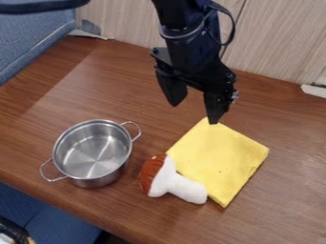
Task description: Move the white thing to the upper center of the table
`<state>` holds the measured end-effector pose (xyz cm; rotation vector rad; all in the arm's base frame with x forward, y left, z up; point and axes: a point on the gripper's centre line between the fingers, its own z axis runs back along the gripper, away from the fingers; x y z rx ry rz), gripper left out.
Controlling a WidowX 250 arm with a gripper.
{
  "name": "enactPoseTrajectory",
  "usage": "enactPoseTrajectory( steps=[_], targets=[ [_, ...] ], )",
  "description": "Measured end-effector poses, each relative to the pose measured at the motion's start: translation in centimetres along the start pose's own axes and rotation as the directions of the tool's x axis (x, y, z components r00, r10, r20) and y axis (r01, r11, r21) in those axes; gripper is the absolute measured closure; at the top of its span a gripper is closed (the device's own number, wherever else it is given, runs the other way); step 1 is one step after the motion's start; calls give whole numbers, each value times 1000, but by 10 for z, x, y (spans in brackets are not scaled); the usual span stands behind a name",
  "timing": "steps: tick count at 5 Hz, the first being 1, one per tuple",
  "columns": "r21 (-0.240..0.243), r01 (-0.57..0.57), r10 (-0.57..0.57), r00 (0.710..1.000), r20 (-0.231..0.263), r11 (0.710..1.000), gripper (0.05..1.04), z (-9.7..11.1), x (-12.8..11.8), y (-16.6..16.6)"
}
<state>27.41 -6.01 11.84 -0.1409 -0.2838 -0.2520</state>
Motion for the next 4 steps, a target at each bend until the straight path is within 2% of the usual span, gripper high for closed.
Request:
enactPoseTrajectory(
  steps=[1,2,4],
  targets=[
    [-3,-4,4,999,-32,1000,84,-7,-6,0],
    [0,-16,15,996,-90,1000,84,-14,-24,5],
    [-17,-6,3,987,-160,1000,84,-18,-52,6]
  ],
)
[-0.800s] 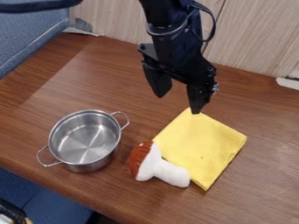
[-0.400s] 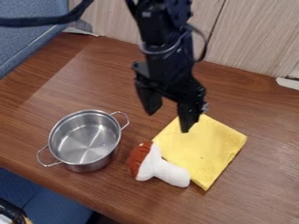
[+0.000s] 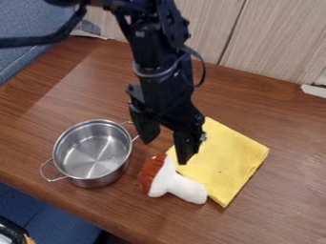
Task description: Move the white thing to the upper center of the table
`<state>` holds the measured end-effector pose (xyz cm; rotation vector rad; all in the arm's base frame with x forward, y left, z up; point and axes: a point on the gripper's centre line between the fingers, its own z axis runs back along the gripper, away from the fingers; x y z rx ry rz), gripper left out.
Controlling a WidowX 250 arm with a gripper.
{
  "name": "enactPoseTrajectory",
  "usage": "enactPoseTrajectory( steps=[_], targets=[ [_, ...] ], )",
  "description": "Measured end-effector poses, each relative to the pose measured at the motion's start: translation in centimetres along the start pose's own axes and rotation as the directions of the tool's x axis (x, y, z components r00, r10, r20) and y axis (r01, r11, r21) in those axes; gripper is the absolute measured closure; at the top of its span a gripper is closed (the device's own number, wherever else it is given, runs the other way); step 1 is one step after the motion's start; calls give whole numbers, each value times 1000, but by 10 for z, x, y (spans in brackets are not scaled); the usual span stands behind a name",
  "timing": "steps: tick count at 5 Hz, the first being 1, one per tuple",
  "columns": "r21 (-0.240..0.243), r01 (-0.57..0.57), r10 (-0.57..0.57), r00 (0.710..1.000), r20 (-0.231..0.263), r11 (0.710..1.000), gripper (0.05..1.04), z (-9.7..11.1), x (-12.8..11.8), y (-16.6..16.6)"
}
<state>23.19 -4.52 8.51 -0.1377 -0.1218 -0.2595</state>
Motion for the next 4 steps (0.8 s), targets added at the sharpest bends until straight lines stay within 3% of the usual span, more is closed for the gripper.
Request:
enactPoseTrajectory(
  steps=[2,3,4],
  targets=[
    [32,-36,38,995,-90,999,84,-33,-6,8],
    [49,-45,51,991,-122,998,134,-44,-8,11],
    [57,-36,43,992,-121,998,392,-45,-7,11]
  ],
)
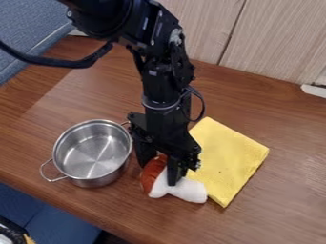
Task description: Move the white thing to the upper center of the table
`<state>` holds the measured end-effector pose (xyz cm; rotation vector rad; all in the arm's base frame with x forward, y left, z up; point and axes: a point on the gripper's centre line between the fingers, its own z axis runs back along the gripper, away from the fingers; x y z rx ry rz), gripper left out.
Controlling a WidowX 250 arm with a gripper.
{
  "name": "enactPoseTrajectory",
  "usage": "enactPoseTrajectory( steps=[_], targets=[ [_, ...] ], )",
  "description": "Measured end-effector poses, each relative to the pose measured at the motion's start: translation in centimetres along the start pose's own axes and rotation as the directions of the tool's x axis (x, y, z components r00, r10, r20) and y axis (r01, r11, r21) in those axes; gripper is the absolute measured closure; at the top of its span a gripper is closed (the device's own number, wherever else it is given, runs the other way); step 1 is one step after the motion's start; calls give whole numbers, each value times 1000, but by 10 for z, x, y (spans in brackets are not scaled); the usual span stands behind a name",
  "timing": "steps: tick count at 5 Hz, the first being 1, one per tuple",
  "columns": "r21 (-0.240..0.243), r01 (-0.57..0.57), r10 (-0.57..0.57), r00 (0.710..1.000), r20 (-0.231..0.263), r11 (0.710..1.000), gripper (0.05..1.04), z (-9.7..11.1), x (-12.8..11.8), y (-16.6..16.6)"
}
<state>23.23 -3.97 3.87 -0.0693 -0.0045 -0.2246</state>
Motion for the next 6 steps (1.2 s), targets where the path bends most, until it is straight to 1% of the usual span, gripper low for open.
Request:
enactPoseTrajectory(
  steps=[1,2,3,4,5,6],
  targets=[
    [-1,5,-5,1000,-2,1000,579,0,0,-1],
    [-5,18,-18,999,31,1000,653,12,-2,-3],
    [-5,15,-15,999,45,1000,672,23,-4,-4],
    [-16,-39,40,994,99,999,674,44,11,8],
    [-23,-102,105,975,194,994,674,74,41,30],
    [-36,-158,162,956,246,987,674,89,75,57]
  ],
)
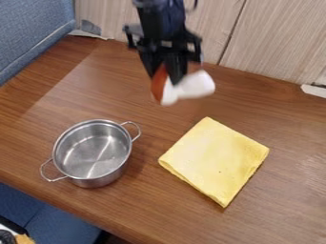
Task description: Move the white thing to the upper center of the table
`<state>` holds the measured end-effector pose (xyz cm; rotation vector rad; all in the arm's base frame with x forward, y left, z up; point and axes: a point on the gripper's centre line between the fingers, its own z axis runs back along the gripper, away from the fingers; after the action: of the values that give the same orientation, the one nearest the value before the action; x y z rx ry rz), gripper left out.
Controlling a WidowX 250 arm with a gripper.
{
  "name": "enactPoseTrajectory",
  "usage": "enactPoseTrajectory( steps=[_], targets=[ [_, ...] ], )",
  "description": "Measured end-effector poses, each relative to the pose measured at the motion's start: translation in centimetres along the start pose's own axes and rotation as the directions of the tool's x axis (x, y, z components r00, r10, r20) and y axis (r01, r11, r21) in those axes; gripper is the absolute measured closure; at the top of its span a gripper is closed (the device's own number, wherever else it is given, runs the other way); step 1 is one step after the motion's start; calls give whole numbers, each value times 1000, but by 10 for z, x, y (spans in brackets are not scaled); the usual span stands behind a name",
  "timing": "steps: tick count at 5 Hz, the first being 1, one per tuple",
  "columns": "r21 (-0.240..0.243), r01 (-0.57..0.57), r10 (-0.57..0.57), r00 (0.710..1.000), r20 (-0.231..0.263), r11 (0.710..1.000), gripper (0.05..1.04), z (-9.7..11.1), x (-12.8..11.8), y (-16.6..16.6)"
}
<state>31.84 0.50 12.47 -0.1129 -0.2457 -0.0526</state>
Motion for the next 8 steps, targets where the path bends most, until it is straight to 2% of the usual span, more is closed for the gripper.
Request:
enactPoseTrajectory(
  steps=[1,2,3,4,5,6,7,8],
  targets=[
    [13,-51,51,999,12,999,674,-13,37,25],
    [32,-91,91,996,-16,995,675,-36,61,45],
    [40,-118,118,993,-17,992,675,-55,77,59],
    [75,-135,138,990,-31,988,675,-70,86,73],
    [85,-142,148,987,-69,986,675,-89,82,80],
    [93,-145,152,985,-82,985,593,-92,82,83],
    [90,-161,168,983,-71,983,285,-97,79,84],
    [96,-185,193,978,-81,978,79,-99,75,85]
  ],
)
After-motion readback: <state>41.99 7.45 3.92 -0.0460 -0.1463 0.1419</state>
